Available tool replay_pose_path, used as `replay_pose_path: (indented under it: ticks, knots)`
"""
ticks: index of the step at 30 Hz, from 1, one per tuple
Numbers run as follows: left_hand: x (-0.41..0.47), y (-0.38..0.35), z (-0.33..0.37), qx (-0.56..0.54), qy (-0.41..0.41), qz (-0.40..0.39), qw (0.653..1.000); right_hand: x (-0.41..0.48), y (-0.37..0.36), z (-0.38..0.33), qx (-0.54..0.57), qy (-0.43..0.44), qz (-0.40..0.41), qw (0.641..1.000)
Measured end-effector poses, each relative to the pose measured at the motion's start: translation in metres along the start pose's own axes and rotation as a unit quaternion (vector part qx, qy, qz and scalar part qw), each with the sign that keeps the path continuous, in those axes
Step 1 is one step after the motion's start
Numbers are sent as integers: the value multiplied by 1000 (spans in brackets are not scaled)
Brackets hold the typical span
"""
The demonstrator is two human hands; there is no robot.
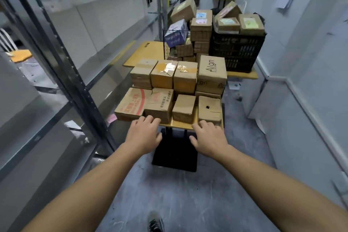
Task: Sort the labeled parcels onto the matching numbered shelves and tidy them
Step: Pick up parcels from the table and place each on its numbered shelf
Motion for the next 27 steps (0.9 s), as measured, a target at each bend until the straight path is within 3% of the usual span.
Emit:
replay_pose_path:
  ticks: [12, 17, 27]
  knots:
    - [157, -41, 31, -58, -107, -59, 991, 100, -28, 70, 40, -119, 20, 992]
    - [206, -71, 64, -76, -171, -90, 978, 122, -46, 105, 55, -192, -7, 980]
    - [242, -112, 101, -133, -167, -157, 964, 136, -71, 152, 178, -274, -36, 944]
Point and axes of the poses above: each hand's wrist, its own x-axis towards the middle knuckle, its own y-axis out of the back of the hand, z = x × y, the point moved 4 cm from there along x, towards the middle knuckle
